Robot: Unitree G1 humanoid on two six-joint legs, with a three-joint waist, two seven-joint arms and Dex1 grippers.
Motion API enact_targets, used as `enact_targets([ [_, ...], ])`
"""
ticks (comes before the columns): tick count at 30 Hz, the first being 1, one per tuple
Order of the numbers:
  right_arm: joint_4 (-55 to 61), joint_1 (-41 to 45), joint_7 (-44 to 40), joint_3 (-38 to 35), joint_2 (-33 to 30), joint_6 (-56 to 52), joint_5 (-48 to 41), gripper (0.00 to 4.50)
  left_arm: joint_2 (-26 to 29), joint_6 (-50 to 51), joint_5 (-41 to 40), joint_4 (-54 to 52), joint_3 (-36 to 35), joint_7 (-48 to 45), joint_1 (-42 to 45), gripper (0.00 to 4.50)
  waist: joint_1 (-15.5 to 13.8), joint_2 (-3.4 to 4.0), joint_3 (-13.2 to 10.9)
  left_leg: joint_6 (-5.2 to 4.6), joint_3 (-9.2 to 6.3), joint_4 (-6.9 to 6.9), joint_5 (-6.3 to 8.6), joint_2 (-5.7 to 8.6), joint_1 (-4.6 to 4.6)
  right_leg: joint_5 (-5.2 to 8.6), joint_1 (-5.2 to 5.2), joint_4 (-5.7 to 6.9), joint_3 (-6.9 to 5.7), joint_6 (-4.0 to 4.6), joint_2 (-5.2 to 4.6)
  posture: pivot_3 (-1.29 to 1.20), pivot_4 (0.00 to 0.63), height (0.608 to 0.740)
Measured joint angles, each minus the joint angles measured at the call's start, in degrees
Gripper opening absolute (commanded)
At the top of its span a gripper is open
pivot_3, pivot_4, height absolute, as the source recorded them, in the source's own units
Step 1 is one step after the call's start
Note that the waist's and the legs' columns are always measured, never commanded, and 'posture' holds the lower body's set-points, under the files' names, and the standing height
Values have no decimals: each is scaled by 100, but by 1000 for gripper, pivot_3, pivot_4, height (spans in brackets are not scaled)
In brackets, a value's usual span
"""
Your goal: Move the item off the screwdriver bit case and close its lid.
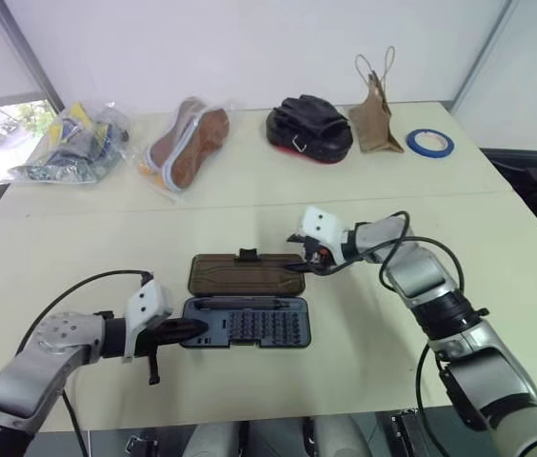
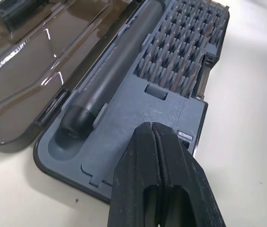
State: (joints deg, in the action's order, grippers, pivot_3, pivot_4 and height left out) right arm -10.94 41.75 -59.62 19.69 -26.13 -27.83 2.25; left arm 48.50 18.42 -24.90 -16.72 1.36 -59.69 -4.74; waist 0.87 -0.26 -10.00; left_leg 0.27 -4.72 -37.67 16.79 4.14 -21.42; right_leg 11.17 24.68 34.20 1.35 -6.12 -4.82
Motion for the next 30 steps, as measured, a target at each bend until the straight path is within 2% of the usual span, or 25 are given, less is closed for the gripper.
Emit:
enact_targets([
  [3, -584, 280, -56, 252, 41, 37, 170, 2914, -36, -31, 55, 1, 7, 5, -5, 0, -2, 0, 1, 0, 0, 0, 0, 0, 1, 0, -1, 0, -2, -1, 1, 0, 150, 740],
  [4, -715, 347, -78, 260, 88, 74, 169, 2398, -43, -30, 55, -5, 7, 4, -6, 0, 3, 4, 3, 0, 0, 1, 0, 0, 1, -1, -1, 0, -2, -1, 1, 0, 150, 740],
  [5, -842, 417, -108, 286, 136, 84, 174, 2091, -49, -25, 61, -11, 9, 8, -5, 0, 8, 7, 7, 0, 0, 1, 0, 0, 4, -1, -2, 0, -2, -1, 1, 0, 150, 740],
  [7, -1061, 527, -196, 351, 217, 154, 186, 966, -83, -19, 65, -23, 10, 29, -23, 0, 13, 8, 9, 0, 0, 2, 0, 0, 7, -1, -5, 1, -2, -2, 1, 0, 150, 740],
  [9, -1266, 668, -246, 414, 266, 290, 239, 26, -130, -15, 65, -44, 9, 72, -57, 0, 19, 14, 12, 0, 0, 2, 0, 0, 9, -1, -7, 2, -2, -2, 2, 0, 150, 740],
  [12, -1518, 812, -467, 554, 268, 544, 366, 26, -158, 11, 65, -95, 1, 145, -123, 0, 26, -8, 33, 2, -2, 23, -1, -4, 33, 0, -20, 1, -3, -1, 7, 0, 150, 740],
  [18, -1848, 847, -484, 580, 333, 1111, 462, 26, -263, 126, 59, -164, 6, 265, -189, 0, 40, 2, 47, 4, 0, 54, -3, -5, 93, 9, -61, 1, 1, 13, 9, 0, 150, 740],
  [23, -1918, 824, -297, 679, 311, 1953, 731, 26, -343, 175, 56, -220, 6, 352, -229, 0, 93, 4, 45, 6, -1, 54, -4, -6, 98, 10, -65, 5, 1, 13, 11, 0, 150, 740],
  [30, -527, 477, -41, 465, -239, 2309, 804, 26, -531, 603, -177, -448, 7, 495, -229, 0, 13, 11, 35, 11, -3, 52, -7, -3, 76, 8, -48, 4, 0, 9, 7, 0, 150, 740],
])
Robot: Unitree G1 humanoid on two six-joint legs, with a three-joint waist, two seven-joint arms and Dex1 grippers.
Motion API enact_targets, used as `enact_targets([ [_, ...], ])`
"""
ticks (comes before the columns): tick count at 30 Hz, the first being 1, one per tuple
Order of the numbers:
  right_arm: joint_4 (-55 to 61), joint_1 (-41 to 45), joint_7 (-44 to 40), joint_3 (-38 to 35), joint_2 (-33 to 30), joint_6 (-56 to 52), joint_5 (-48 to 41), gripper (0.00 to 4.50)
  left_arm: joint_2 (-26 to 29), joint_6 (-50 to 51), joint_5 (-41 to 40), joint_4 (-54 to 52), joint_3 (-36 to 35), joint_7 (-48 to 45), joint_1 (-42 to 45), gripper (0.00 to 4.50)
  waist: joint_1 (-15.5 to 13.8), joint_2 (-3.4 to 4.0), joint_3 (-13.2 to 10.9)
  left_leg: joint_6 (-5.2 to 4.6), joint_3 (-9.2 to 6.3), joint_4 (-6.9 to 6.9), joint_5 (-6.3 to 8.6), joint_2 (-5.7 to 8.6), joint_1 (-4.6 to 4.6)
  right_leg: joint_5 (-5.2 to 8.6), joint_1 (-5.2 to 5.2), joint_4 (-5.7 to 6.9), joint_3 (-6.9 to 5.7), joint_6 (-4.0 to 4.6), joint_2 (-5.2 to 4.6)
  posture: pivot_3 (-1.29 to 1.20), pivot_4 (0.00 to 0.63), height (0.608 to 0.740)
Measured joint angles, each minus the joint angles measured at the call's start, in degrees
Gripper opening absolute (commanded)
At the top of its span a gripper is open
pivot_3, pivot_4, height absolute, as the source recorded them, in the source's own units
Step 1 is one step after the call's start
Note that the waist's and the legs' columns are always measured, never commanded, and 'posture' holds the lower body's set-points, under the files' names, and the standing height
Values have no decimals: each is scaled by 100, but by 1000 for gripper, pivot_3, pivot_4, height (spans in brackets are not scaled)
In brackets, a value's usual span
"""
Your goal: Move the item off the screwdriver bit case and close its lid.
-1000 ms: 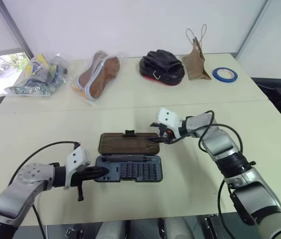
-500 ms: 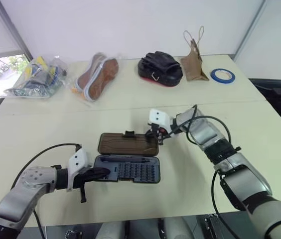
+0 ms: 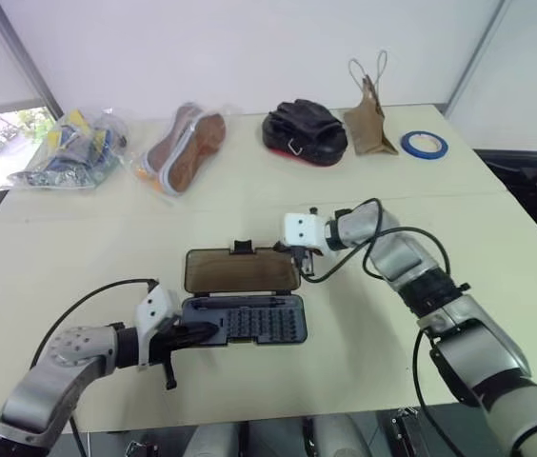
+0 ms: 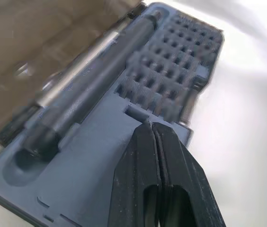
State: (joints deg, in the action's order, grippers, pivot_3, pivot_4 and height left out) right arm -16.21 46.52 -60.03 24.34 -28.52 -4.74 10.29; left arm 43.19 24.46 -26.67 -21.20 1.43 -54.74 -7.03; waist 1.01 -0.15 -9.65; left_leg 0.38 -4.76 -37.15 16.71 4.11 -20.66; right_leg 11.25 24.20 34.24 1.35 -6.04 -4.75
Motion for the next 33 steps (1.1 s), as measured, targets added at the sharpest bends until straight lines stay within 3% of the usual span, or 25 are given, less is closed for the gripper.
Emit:
enact_targets([
  [7, 703, -413, 182, -141, -263, 5, 12, 26, -24, 574, -362, -167, -56, 42, 153, 0, -19, -1, -2, 0, 1, -7, 0, 0, -33, 1, 29, 0, 0, 2, -1, 0, 150, 740],
  [12, 725, -453, 259, -219, -238, -14, 9, 26, -420, 1767, -2308, -440, -849, 455, 923, 0, -20, -26, -18, 15, -13, -25, -9, 0, -77, -11, 65, 8, -9, -14, 0, 0, 150, 740],
  [16, 736, -474, 320, -219, -244, 35, 35, 26, -728, 2145, -3210, -156, -1437, 1066, 1648, 0, -18, -24, -20, 20, -13, -21, -12, 1, -75, -11, 66, 8, -9, -13, 2, 0, 150, 740],
  [19, 735, -473, 351, -218, -233, 107, 75, 26, -880, 1752, -2760, 713, -1654, 1673, 2411, 0, -24, -27, -20, 32, -12, -19, -19, 2, -73, -13, 64, 8, -10, -10, 4, 0, 150, 740],
  [24, 736, -476, 364, -219, -228, 125, 89, 26, -812, 578, -1004, 2508, -1157, 1805, 2841, 0, -6, -28, -20, 57, -5, -7, -34, 4, -74, -14, 69, 1, -7, -9, 6, 0, 150, 740],
  [29, 774, -480, 362, -219, -219, -9, 98, 26, -976, -477, 78, 4292, -397, 955, 3153, 0, -26, -34, -24, 56, -6, -8, -33, 4, -82, -14, 73, -2, -8, -10, 5, 0, 150, 740],
  [33, 873, -482, 350, -219, -188, -128, 98, 26, -1058, -857, 373, 5076, -172, 168, 3575, 0, -25, -36, -25, 45, -7, -9, -27, 3, -82, -14, 73, 1, -10, -10, 4, 0, 150, 740],
])
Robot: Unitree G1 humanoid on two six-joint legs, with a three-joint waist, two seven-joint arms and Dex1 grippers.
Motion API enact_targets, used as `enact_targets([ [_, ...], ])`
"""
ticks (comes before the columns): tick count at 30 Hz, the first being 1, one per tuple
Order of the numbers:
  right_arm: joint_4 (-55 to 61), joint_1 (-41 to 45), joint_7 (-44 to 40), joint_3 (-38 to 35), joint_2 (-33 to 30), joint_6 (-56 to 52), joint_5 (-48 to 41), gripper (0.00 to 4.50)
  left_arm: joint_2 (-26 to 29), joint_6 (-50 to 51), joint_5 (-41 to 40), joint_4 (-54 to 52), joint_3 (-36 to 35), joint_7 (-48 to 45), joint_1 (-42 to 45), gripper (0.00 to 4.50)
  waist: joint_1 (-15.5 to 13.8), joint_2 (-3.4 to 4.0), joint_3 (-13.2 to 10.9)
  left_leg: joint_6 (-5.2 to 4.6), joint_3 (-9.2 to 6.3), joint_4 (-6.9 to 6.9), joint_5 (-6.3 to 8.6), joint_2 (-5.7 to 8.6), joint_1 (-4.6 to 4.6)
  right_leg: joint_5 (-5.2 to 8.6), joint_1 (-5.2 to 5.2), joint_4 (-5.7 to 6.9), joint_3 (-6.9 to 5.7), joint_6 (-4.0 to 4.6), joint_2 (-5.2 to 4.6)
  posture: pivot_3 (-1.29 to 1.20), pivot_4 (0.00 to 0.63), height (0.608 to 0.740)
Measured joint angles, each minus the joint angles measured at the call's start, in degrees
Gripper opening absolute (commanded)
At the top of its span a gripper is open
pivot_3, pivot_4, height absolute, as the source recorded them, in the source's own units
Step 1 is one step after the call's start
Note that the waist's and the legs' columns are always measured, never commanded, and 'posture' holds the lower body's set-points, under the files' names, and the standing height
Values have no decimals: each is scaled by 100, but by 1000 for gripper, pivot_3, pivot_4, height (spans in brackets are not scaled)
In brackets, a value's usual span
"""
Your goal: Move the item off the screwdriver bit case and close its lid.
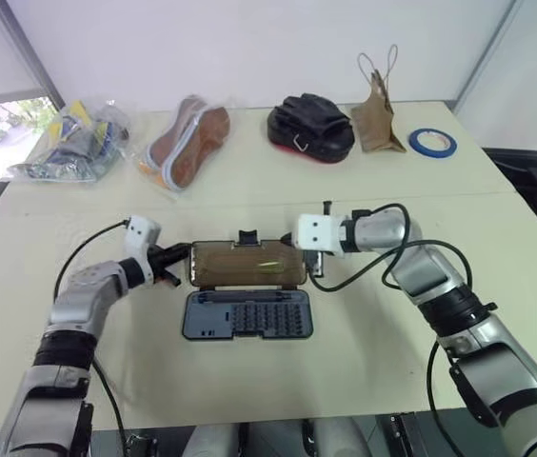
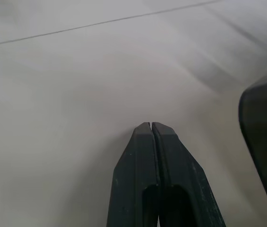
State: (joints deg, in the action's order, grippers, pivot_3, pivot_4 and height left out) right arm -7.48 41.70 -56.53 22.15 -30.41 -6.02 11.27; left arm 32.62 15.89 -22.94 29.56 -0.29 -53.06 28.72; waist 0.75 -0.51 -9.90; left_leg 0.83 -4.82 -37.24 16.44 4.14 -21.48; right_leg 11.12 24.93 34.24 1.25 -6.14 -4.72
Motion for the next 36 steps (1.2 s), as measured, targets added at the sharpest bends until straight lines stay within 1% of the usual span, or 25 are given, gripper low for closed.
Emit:
enact_targets([
  [1, 32, -1, -1, 0, 4, -52, 0, 598, -26, 18, 3, 99, 69, -249, 84, 0, 4, 0, 0, -5, 0, 0, 3, 0, 0, 0, 0, 0, 0, 0, 0, 0, 150, 740],
  [2, 79, -2, -1, 0, 14, -117, -3, 960, -59, 26, 4, 148, 113, -424, 125, 0, 6, 0, 0, -7, 0, 0, 4, 0, -1, 0, 1, 0, 0, 0, 0, 0, 150, 740],
  [4, 146, -12, -38, 0, 6, -216, -11, 1884, -106, 28, 30, 276, 125, -625, 214, 0, 16, 0, 0, -8, 0, 0, 4, 0, -1, 0, 3, 1, 1, 0, 1, 0, 150, 740],
  [6, 322, -76, -128, 1, 3, -341, -27, 3054, -130, 15, 96, 443, 124, -772, 324, 0, 16, 0, 0, -9, 0, -1, 5, 0, -2, 0, 5, 3, 1, 0, 1, 0, 150, 740],
  [8, 453, -103, -174, 3, -3, -415, -32, 4107, -145, 7, 114, 538, 116, -848, 374, 0, 15, 0, 0, -12, 0, -2, 6, 0, -2, 0, 5, 4, 1, -1, 1, 0, 150, 740],
  [9, 580, -117, -207, -8, -17, -521, -55, 4467, -155, 2, 115, 570, 111, -881, 390, 0, 13, 0, 0, -12, 0, -2, 6, 0, -2, 0, 5, 4, 1, -1, 1, 0, 150, 740],
  [10, 792, -140, -302, -71, -37, -823, -231, 4467, -169, 9, 116, 586, 108, -906, 415, 0, 8, 0, -1, -12, 0, -3, 6, 0, -4, 0, 7, 5, 1, -1, 0, 0, 150, 740],
  [11, 1077, -147, -426, -237, -23, -1319, -602, 4467, -176, 31, 106, 588, 92, -936, 425, 0, 5, -1, -2, -12, -3, -5, 6, -1, -10, 0, 10, 6, 1, -1, 0, 0, 150, 740],
  [12, 1379, -129, -505, -572, 73, -1958, -1124, 4467, -179, 100, 86, 583, 48, -974, 431, 0, 3, -2, -3, -12, -5, -9, 6, -2, -20, -1, 19, 8, 1, -1, -1, 0, 150, 740],
  [13, 1678, 72, -503, -1144, 274, -2816, -1855, 4467, -177, 224, 15, 564, -57, -1047, 432, 0, 13, -2, -4, -12, -7, -22, 6, -1, -45, -2, 46, 20, 2, -1, -1, 0, 150, 740],
  [14, 1803, 357, -417, -1555, 378, -3375, -2334, 4467, -175, 342, -54, 505, -102, -1085, 442, 0, 23, 1, -5, -12, -7, -34, 6, 0, -62, -3, 62, 32, 3, 0, -3, 0, 150, 740],
  [15, 1882, 829, -227, -2221, 480, -4060, -2938, 4467, -170, 543, -176, 290, -136, -1178, 443, 0, 11, 1, -5, -12, -16, -52, 6, 0, -88, -3, 81, 46, 1, 1, -5, 0, 150, 740],
  [16, 1922, 1079, -128, -2536, 470, -4353, -3197, 4467, -160, 664, -251, 143, -146, -1238, 440, 0, 3, 0, -5, -12, -17, -55, 6, 0, -90, -3, 84, 51, 0, 1, -5, 0, 150, 740],
  [17, 2005, 1381, -12, -3089, 409, -4791, -3687, 4467, -26, 1010, -443, -362, -157, -1411, 315, 0, -13, -9, 1, -16, -23, -56, 9, 0, -92, -1, 83, 49, -3, 4, -6, 0, 150, 740],
  [18, 2046, 1415, 13, -3272, 325, -4915, -3855, 4467, 74, 1174, -543, -630, -161, -1503, 233, 0, -17, -12, 3, -22, -26, -54, 14, -1, -92, -1, 76, 41, -4, 4, -7, 0, 150, 740],
  [20, 2065, 1281, 75, -3534, 52, -5168, -4118, 4467, 447, 1641, -812, -1468, -141, -1810, -86, 0, -1, -12, 4, -33, -16, -53, 20, 2, -91, -2, 71, 28, -2, 3, -18, 0, 150, 740],
  [22, 1996, 1015, 228, -3598, -94, -5354, -4210, 4467, 785, 2119, -1098, -2341, -105, -2062, -461, 0, 9, 1, -3, -42, -2, -54, 25, 10, -90, -2, 71, 28, 5, 2, -34, 0, 150, 740],
  [23, 2002, 895, 288, -3561, -116, -5418, -4278, 4467, 1008, 2293, -1177, -2856, 32, -2227, -724, 0, 40, 8, -7, -43, 5, -52, 26, 10, -90, -2, 73, 27, 10, 1, -34, 0, 150, 740],
  [25, 2064, 764, 364, -3463, -179, -5494, -4382, 4467, 1343, 2345, -1147, -3513, 373, -2497, -1181, 0, 58, 25, -16, -43, 10, -49, 26, 7, -88, -2, 80, 32, 15, 1, -32, 0, 150, 740],
  [27, 2221, 662, 426, -3310, -242, -5489, -4419, 4467, 1680, 2051, -830, -3837, 806, -2751, -1638, 0, 54, 27, -17, -38, 11, -43, 23, 0, -88, -2, 87, 36, 15, 3, -26, 0, 150, 740],
  [29, 2428, 479, 485, -3060, -352, -5459, -4408, 4467, 1722, 1830, -643, -3830, 931, -2826, -1801, 0, 17, 26, -19, -35, 6, -43, 20, -1, -88, -1, 89, 44, 9, 4, -25, 0, 150, 740],
  [31, 2652, 234, 509, -2698, -439, -5345, -4368, 4467, 1459, 2049, -893, -3611, 707, -2584, -1454, 0, -62, 31, -25, -35, -11, -68, 19, 2, -90, -1, 73, 47, -14, 3, -24, 0, 150, 740],
  [33, 2925, -19, 514, -2305, -474, -5233, -4337, 4467, 1126, 2474, -1348, -3334, 204, -2178, -712, 0, -133, 17, -35, -36, -19, -94, 19, 2, -91, -2, 56, 46, -25, 0, -14, 0, 150, 740],
  [34, 3100, -133, 514, -2092, -483, -5208, -4340, 4467, 1080, 2645, -1568, -3219, -87, -2008, -304, 0, -127, 12, -36, -38, -17, -99, 20, 3, -91, -3, 54, 45, -24, -1, -13, 0, 150, 740],
  [36, 3355, -332, 523, -1811, -497, -5160, -4343, 4467, 1074, 2835, -1828, -3037, -499, -1843, 223, 0, -98, 13, -35, -42, -10, -98, 23, 8, -87, -5, 53, 47, -19, -7, -16, 0, 150, 740],
])
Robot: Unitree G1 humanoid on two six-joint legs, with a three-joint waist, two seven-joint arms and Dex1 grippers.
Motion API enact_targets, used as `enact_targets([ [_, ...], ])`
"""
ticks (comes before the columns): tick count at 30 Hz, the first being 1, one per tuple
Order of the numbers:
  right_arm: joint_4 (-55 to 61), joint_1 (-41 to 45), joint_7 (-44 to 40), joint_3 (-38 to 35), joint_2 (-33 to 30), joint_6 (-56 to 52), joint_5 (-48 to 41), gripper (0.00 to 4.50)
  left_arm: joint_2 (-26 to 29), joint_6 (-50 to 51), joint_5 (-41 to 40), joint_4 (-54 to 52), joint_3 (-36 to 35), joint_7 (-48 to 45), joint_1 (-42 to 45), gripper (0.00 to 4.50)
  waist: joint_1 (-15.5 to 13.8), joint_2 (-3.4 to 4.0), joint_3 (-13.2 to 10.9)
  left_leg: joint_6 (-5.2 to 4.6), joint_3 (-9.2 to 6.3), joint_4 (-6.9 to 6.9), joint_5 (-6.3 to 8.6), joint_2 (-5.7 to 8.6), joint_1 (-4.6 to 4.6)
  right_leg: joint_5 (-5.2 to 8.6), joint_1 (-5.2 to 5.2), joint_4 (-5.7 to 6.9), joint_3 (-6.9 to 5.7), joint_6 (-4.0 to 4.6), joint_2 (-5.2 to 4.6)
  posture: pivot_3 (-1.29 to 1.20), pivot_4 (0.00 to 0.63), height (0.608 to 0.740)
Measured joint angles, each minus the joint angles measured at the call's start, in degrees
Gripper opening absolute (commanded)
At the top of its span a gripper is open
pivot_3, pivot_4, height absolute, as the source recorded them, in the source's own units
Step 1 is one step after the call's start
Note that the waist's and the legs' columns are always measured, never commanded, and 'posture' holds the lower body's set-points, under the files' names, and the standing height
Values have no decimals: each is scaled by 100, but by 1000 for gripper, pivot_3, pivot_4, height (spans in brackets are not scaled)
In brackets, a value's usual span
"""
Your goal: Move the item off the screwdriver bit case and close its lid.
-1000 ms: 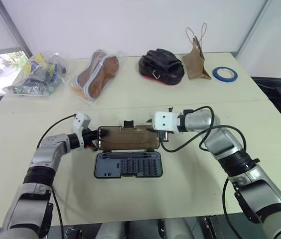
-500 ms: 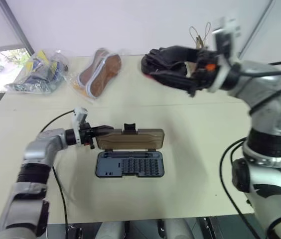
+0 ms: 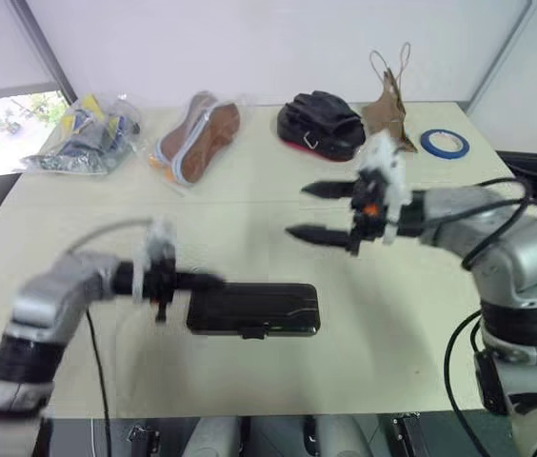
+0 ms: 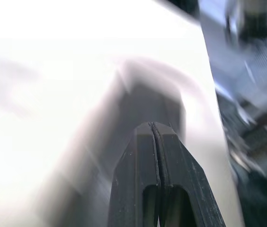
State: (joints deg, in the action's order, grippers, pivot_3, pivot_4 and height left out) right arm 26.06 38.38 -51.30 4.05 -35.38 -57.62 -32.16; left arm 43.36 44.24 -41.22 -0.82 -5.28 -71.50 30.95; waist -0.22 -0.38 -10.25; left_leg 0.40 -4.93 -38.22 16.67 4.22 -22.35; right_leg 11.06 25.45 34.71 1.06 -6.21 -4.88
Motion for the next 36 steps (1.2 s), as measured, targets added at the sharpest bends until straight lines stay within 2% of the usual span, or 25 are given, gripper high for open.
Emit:
enact_targets([
  [3, 274, -310, 43, 565, -48, 96, 95, 3673, -79, -13, -36, 482, -87, 46, 499, 0, 85, 1, 1, 0, 3, 4, 0, 0, 2, 1, 2, 1, 3, 0, 1, 0, 150, 740],
  [7, 514, -571, 14, 1183, -189, 305, 289, 1653, -258, -522, 476, 1109, 302, -54, 666, 0, 119, 1, 0, 2, 5, 4, -1, -3, 2, 1, 5, 4, 7, 0, 7, 0, 150, 740],
  [10, 864, -797, -9, 1750, -250, 461, 470, 36, -682, -1477, 1400, 2065, 1008, -139, 1013, 0, 61, 0, 1, 4, 5, 2, -3, -2, 7, 1, -5, 4, 4, 1, 8, 0, 150, 740],
  [13, 1302, -1049, -38, 2166, -308, 480, 479, 36, -1099, -1895, 1842, 2818, 1426, -325, 1086, 0, 81, -5, 0, -1, 6, -2, 0, 0, 1, 1, -4, -3, 6, 0, 6, 0, 150, 740],
  [18, 1415, -1096, 348, 2242, -74, 355, 506, 36, -1638, -2685, 2536, 3809, 1877, -520, 1535, 0, 87, -13, -2, 1, 5, -3, -1, -3, 3, 0, -1, 5, 6, -1, 8, 0, 150, 740],
  [23, 1367, -1093, 1011, 2806, 473, 163, 885, 36, -2019, -3487, 3185, 4713, 2193, -614, 1881, 0, 95, -13, -1, 1, 6, -3, -1, -3, 3, 0, 4, 14, 8, 0, 8, 0, 150, 740],
  [36, 1023, -1078, 1429, 3884, 134, 529, 2254, 36, -2137, -4417, 4009, 5686, 2333, -1313, 2518, 0, 107, -19, 3, 0, 8, -8, -2, -2, 6, 1, 2, 24, 8, -1, 13, 0, 150, 740],
])
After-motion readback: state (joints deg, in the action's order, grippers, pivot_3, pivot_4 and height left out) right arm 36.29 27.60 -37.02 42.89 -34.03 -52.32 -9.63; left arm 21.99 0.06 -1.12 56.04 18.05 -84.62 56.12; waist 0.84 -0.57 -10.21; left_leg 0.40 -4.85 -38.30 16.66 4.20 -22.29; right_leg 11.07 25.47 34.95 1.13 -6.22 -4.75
